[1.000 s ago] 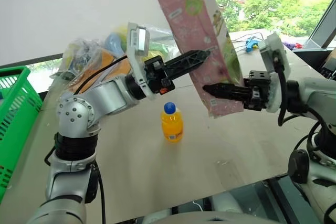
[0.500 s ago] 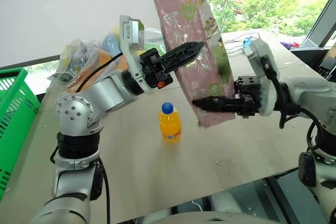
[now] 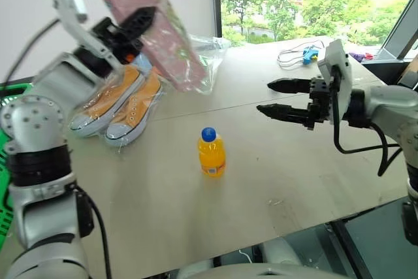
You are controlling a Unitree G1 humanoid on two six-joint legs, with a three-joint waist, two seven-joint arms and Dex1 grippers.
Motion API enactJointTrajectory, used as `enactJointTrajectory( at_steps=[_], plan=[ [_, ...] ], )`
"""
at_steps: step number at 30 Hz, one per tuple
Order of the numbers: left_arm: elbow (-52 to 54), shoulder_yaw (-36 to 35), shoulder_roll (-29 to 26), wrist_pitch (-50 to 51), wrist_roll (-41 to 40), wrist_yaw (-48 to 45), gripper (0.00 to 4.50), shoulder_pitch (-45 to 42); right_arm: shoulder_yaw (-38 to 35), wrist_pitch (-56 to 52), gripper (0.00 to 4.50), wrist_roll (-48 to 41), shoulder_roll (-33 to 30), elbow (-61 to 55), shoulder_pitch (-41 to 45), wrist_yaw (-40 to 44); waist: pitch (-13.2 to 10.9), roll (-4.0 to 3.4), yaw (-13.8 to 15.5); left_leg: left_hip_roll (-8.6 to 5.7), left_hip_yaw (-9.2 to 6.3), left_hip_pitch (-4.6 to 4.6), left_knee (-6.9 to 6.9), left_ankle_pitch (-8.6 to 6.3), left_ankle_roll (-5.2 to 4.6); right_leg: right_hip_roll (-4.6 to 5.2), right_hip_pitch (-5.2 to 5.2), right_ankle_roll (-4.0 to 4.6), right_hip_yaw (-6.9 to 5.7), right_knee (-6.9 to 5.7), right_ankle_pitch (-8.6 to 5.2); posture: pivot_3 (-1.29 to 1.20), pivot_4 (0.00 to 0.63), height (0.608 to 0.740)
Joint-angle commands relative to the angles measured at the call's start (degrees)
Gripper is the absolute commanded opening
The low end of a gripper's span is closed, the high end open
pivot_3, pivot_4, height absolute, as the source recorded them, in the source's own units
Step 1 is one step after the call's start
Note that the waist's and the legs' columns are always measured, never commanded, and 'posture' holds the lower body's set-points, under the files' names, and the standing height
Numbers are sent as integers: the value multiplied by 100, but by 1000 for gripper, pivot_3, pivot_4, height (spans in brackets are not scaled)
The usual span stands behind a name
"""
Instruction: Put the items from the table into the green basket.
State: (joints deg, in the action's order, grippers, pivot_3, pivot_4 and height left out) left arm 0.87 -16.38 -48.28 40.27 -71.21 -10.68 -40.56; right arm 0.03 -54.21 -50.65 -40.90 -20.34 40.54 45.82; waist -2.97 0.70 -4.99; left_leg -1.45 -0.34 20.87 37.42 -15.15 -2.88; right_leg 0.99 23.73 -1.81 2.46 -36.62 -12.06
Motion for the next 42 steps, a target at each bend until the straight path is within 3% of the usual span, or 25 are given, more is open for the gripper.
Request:
enactJointTrajectory(
  at_steps=[1,3,6,10,17,24,28,31,35,37,40,42],
  plan=[
    [-78,-210,-538,-487,1126,-657,134,46,276,555,4485,475,72,597,537,577,-3,5,57,0,-1,0,0,0,0,1,1,1,-1,0,1,29,0,740],
    [-340,-201,-888,-857,1917,-927,134,177,466,895,4485,778,153,1073,882,962,-6,8,115,0,2,2,-4,0,1,1,7,2,-1,0,1,50,0,740],
    [-1416,-178,-1435,-1782,3502,-608,134,268,716,1001,4485,756,372,1506,1568,1813,-10,9,219,2,-1,9,-11,0,1,1,19,3,-6,0,1,91,0,740],
    [-2977,-406,-1960,-2751,4647,-288,134,201,849,1322,4485,1035,909,1886,2058,1936,-3,25,370,10,-14,23,-20,-2,4,23,44,6,-15,-13,2,127,0,740],
    [-5646,-30,-3080,-3922,5814,-1091,134,-384,686,1629,4485,1351,841,1885,1744,2188,62,133,752,-21,-66,207,3,0,67,103,196,18,-100,-18,14,172,0,740],
    [-6849,420,-3230,-4301,6605,-1708,134,-906,456,1532,4485,1250,884,1654,1549,2028,78,159,1023,-42,-82,214,2,-5,59,146,187,18,-182,-13,14,144,0,740],
    [-7012,257,-3112,-4395,6546,-1616,1860,-1114,368,1389,4500,1162,902,1411,1389,1870,97,187,1024,-31,-103,213,7,-5,59,139,186,25,-196,-27,17,125,0,740],
    [-6752,159,-2744,-4503,6407,-1637,3152,-1641,301,1267,4500,1105,795,1224,1224,1793,100,191,1024,-28,-108,209,10,2,69,138,182,37,-200,-34,25,112,0,740],
    [-6207,242,-2152,-4294,6344,-1947,3152,-2191,182,1139,4500,1014,675,1024,1080,1725,101,191,1048,-28,-121,208,23,5,71,142,167,40,-222,-35,27,92,0,740],
    [-5569,105,-1700,-3541,5857,-2531,3152,-2193,103,1076,4500,946,614,916,1011,1678,104,185,1012,-28,-120,207,33,5,70,142,161,39,-222,-35,28,80,0,740],
    [-3068,205,-1149,-1452,4447,-3856,3152,-996,-87,923,4500,765,531,701,888,1554,109,170,870,-28,-118,206,41,4,68,141,159,39,-214,-38,28,55,0,740],
    [-803,437,-1032,-388,3431,-4402,3152,551,-250,801,4500,670,407,520,702,1409,115,145,777,-26,-108,203,49,6,70,145,157,39,-203,-48,28,33,0,740]
  ],
)
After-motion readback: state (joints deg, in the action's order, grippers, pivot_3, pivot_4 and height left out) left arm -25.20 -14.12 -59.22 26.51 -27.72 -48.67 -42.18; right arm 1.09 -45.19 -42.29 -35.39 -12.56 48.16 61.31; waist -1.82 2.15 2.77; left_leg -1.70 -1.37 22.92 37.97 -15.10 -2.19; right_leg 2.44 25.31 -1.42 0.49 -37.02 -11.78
